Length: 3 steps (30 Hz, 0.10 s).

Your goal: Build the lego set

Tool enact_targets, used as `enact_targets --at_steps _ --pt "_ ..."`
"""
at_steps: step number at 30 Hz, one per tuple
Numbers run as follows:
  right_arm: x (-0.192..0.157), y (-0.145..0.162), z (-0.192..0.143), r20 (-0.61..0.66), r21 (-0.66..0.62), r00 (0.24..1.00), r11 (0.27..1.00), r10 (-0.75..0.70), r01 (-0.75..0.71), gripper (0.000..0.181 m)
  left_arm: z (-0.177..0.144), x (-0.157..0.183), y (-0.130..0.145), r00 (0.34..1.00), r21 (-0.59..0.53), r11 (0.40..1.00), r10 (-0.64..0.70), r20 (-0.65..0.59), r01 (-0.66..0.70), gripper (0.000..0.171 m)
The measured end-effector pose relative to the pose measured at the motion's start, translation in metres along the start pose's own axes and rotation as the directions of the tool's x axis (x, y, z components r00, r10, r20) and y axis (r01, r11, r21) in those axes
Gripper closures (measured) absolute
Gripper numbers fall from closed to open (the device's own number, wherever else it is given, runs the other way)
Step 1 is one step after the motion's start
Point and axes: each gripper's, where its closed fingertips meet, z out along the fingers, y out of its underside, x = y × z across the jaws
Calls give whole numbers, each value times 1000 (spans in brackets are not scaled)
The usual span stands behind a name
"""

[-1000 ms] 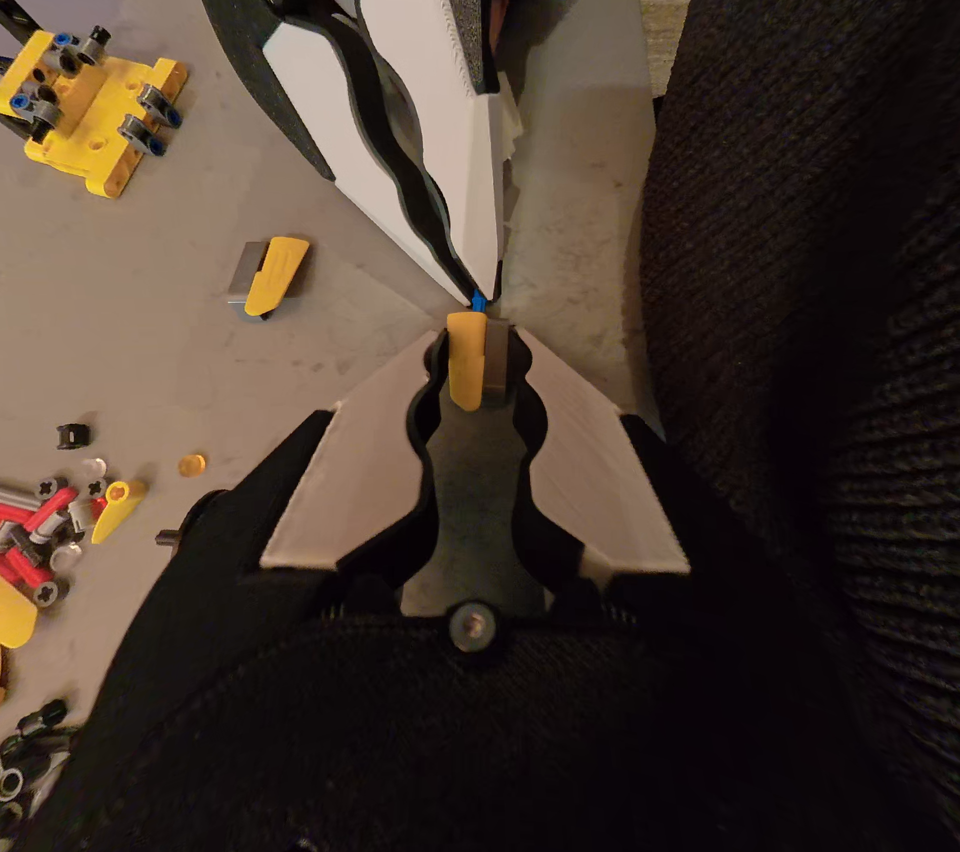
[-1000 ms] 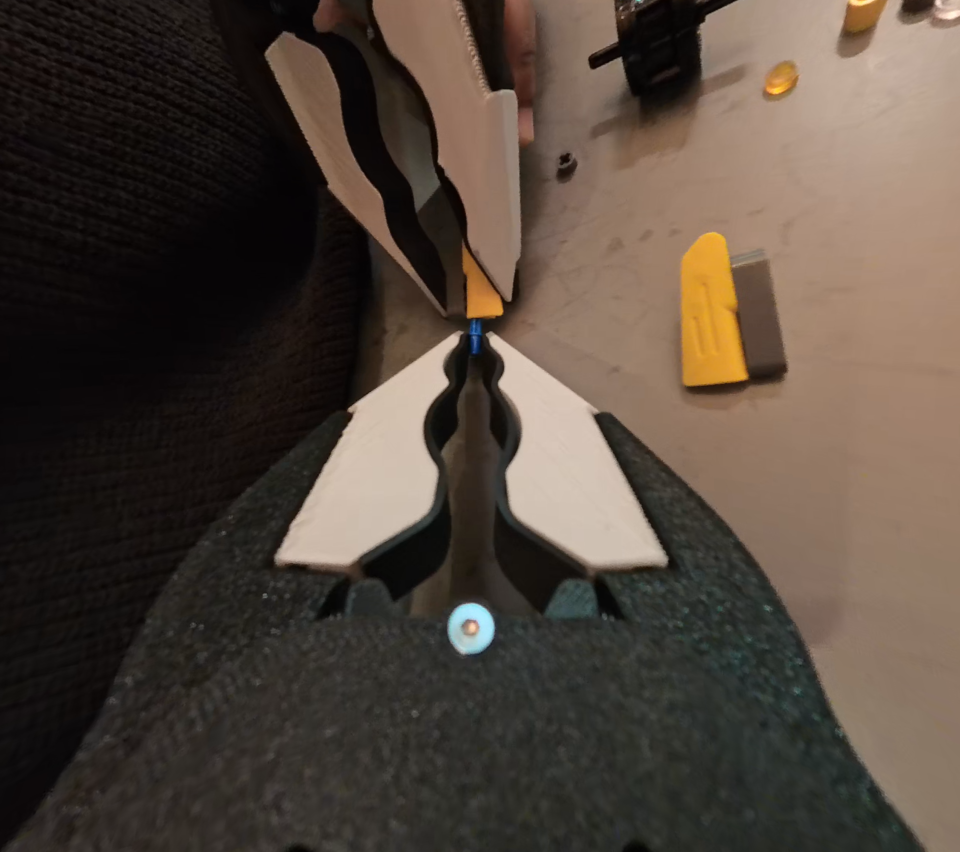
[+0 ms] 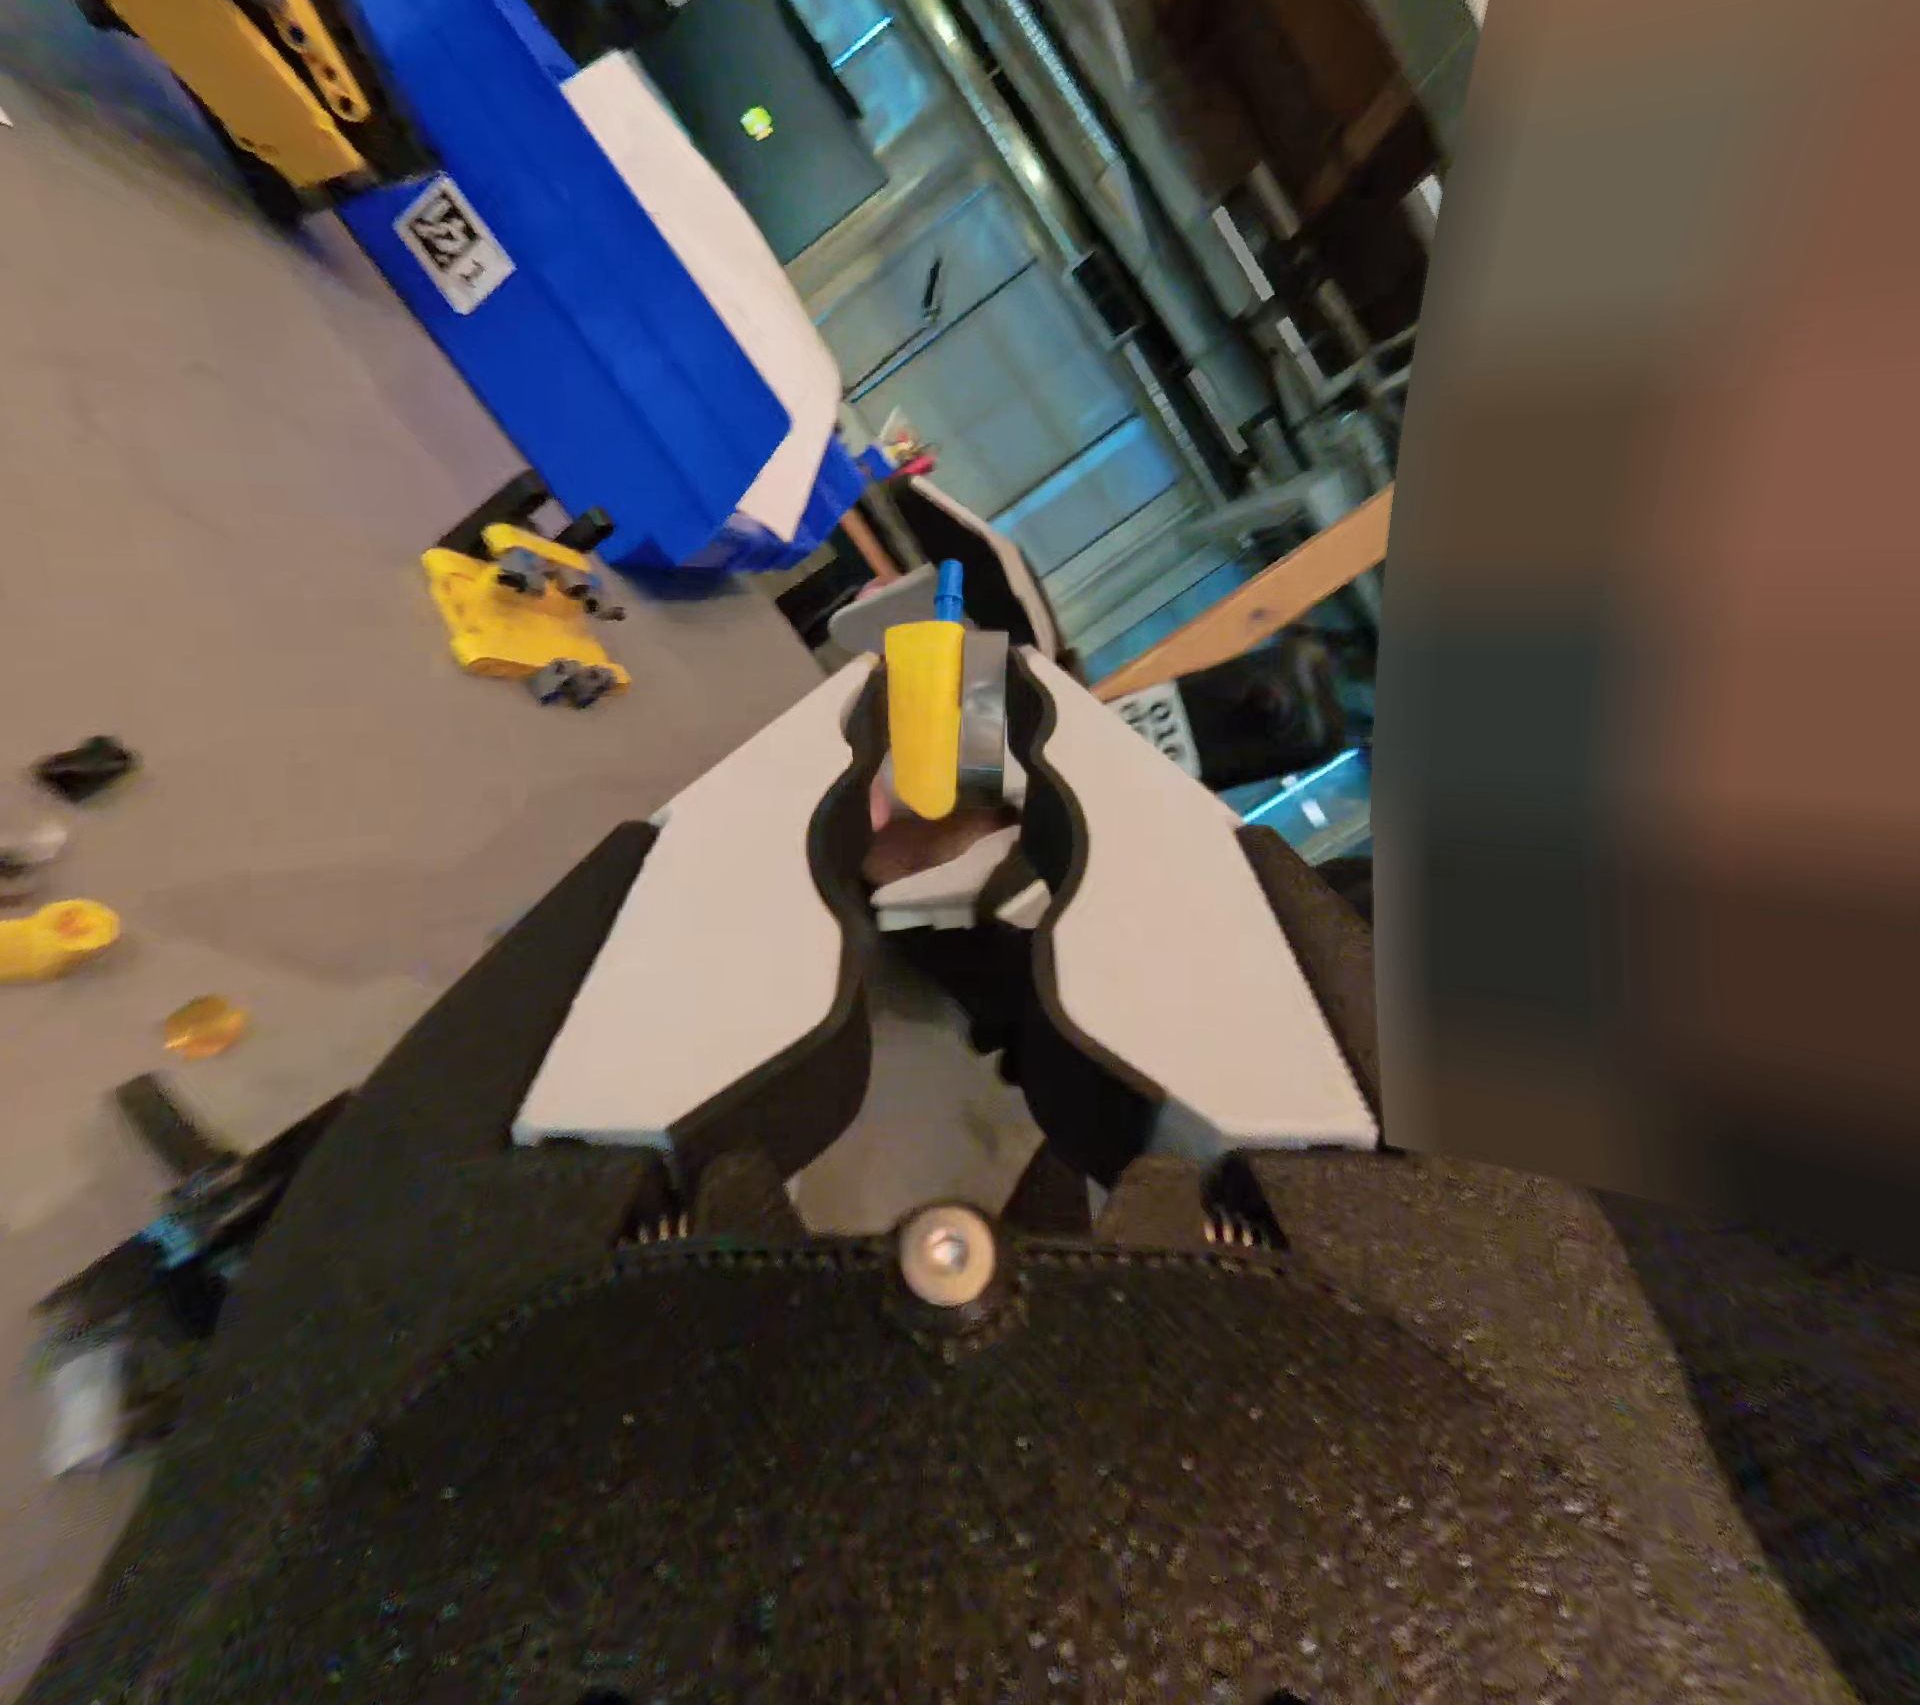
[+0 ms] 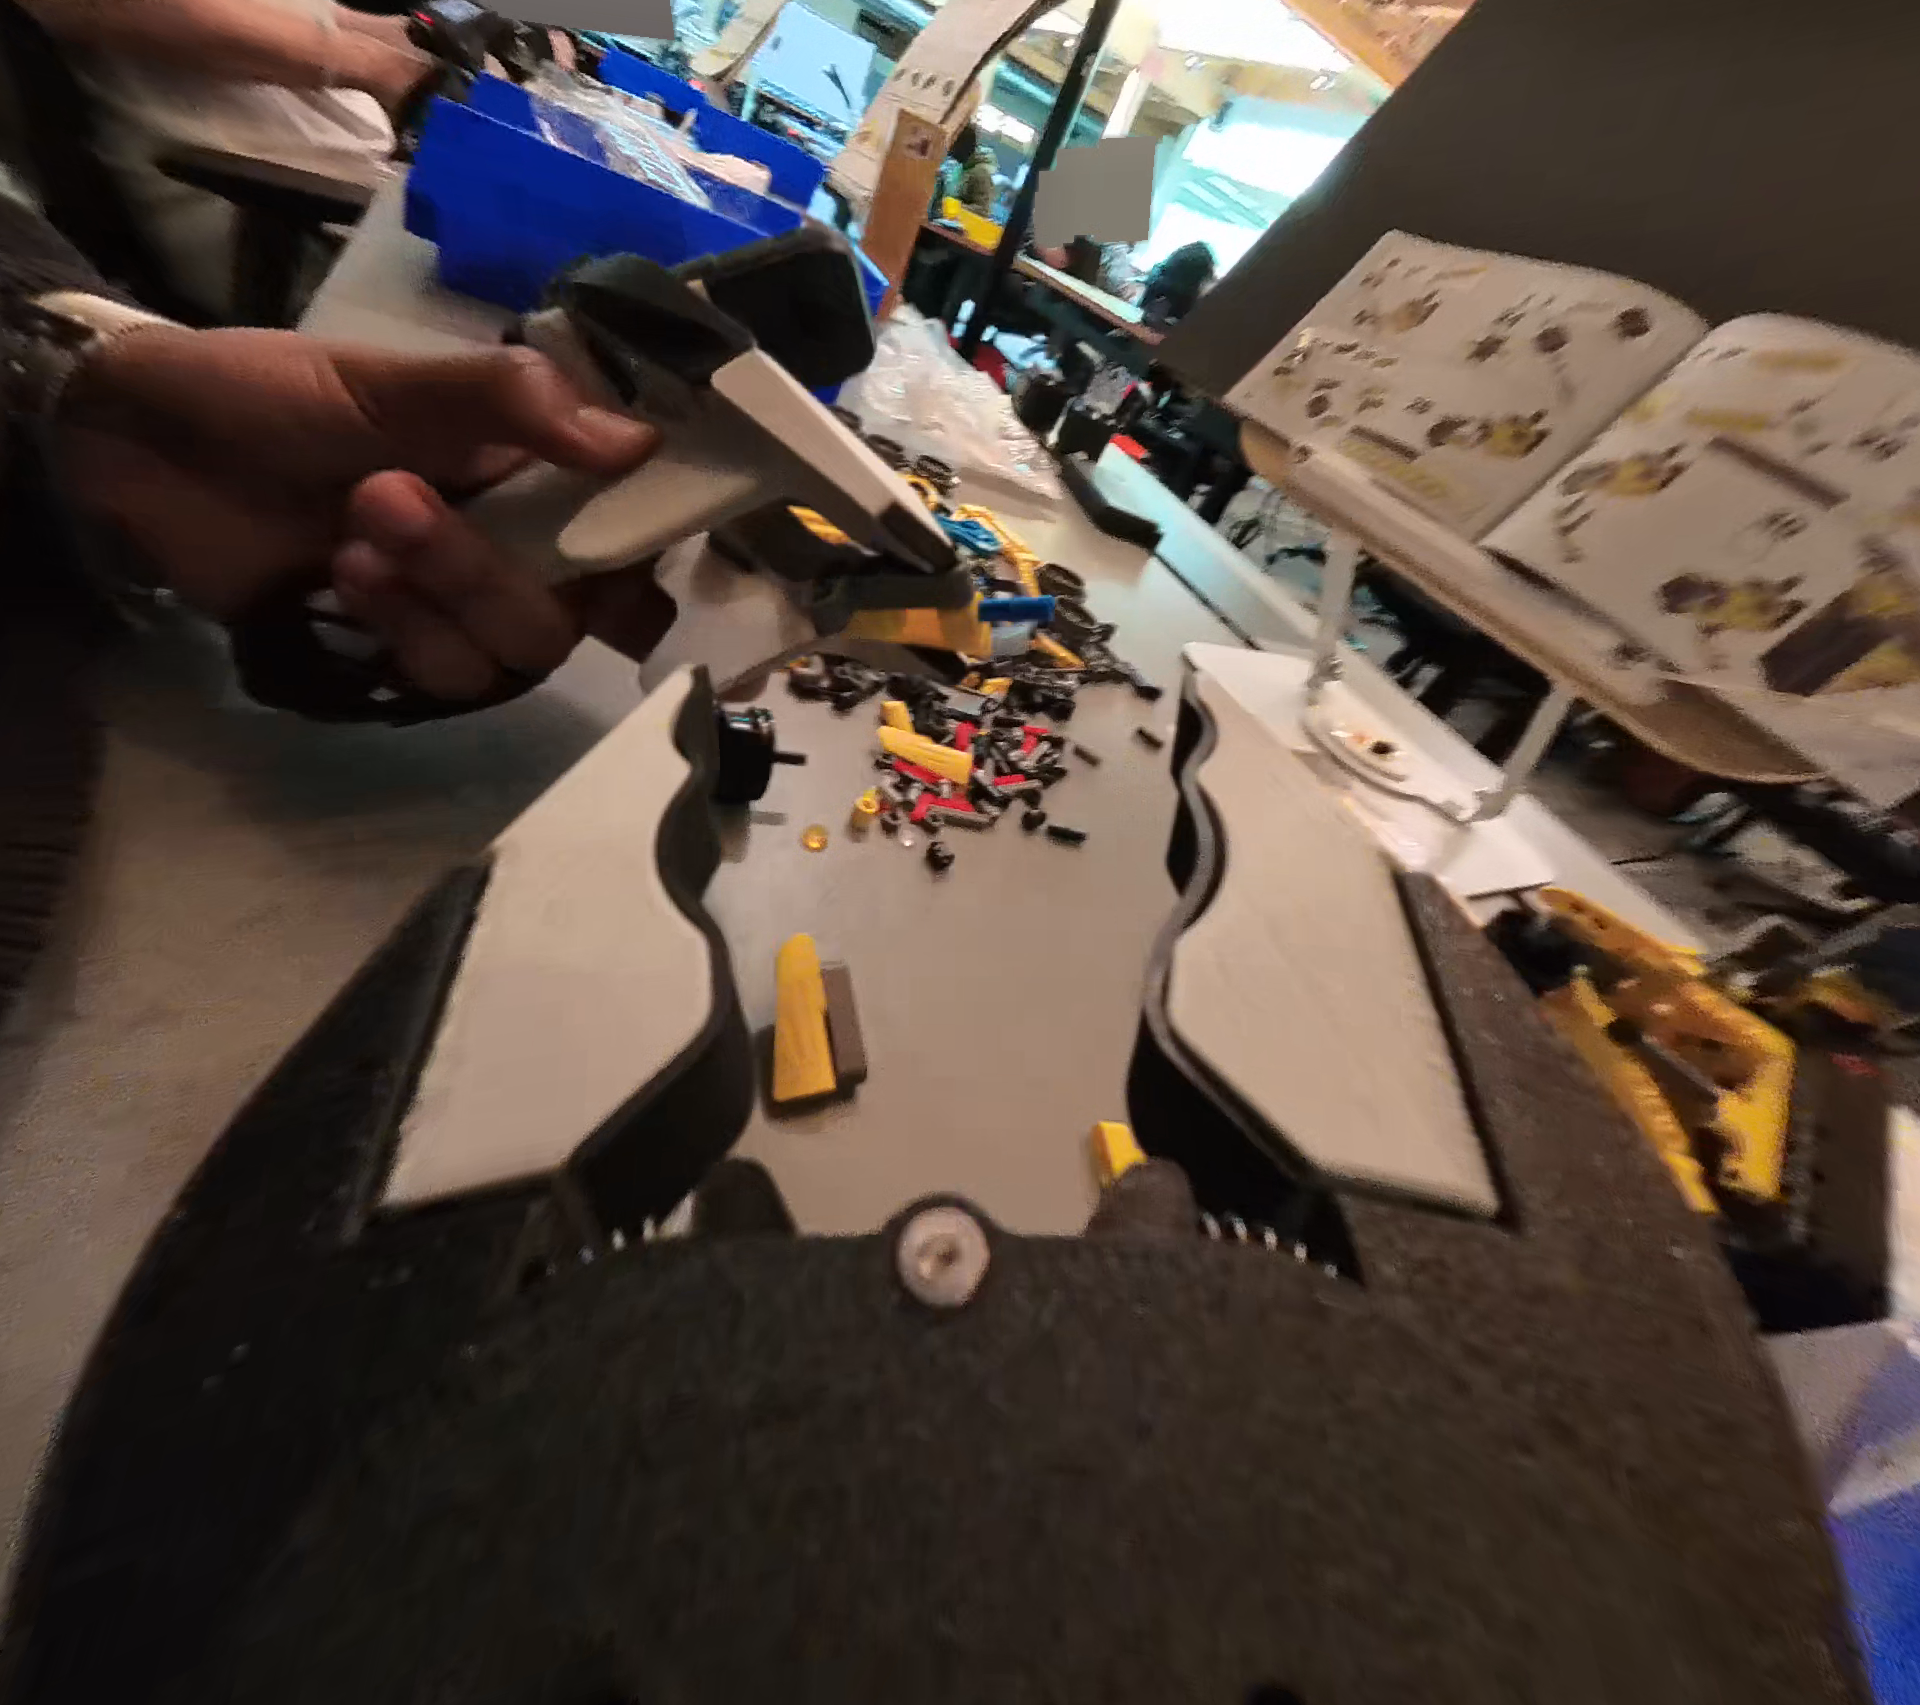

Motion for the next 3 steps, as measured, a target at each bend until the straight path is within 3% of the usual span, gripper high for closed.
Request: enact_targets --at_steps 3 --pt "3 -5 -5 -50 24 997 998 -54 55 111 8 7 0 990 11 994 -108 -89 109 152"
